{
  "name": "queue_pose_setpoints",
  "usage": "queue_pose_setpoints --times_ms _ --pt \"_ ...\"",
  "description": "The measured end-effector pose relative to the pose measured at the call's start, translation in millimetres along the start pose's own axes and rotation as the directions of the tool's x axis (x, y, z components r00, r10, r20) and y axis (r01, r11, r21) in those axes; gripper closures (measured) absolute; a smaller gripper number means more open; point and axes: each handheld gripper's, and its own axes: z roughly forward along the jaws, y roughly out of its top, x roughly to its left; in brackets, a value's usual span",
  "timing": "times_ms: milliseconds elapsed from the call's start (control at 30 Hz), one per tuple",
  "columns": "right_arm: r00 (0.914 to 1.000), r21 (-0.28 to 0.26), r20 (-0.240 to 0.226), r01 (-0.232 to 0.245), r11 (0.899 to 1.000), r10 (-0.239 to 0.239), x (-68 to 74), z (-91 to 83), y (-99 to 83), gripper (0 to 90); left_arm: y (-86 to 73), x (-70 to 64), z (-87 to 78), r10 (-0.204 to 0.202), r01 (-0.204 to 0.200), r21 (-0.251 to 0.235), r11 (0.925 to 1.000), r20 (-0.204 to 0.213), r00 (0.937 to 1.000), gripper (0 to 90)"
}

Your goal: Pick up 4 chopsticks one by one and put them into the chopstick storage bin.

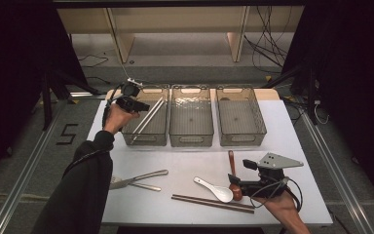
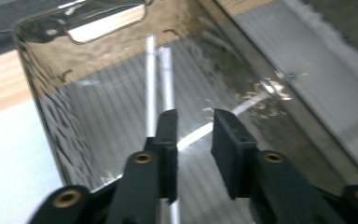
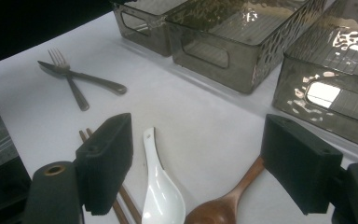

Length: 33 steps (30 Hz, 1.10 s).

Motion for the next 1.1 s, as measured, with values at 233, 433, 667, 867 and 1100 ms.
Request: queue_pose_setpoints --times_ms 233,433,667,867,1100 --pt "0.9999 0.017 -0.004 0.015 1.000 -0.015 2.4 1.7 0.2 26.2 -19.0 -13.2 -26.3 -0.006 0.008 -0.033 0.9994 0.070 0.9975 49.4" --pt "0.9993 0.049 -0.026 0.028 0.998 -0.027 5.6 6.1 0.2 25.5 -45.9 -16.2 -43.1 -0.036 0.049 -0.074 0.9961 0.164 0.9858 40.0" --pt "0.9942 0.131 -0.081 0.080 0.988 -0.070 12.2 13.4 -1.4 25.4 -65.7 -30.8 -64.1 0.035 -0.013 -0.118 0.9929 0.186 0.9819 31.1" --pt "0.9790 0.218 -0.154 0.166 0.962 -0.134 24.2 18.0 -2.9 27.3 -85.2 -48.9 -70.3 0.069 -0.041 -0.129 0.9908 0.223 0.9723 27.5" --pt "0.9538 0.324 -0.215 0.272 0.906 -0.209 41.9 25.1 -7.5 32.7 -103.0 -70.3 -76.2 0.129 -0.089 -0.164 0.9825 0.250 0.9597 25.3"
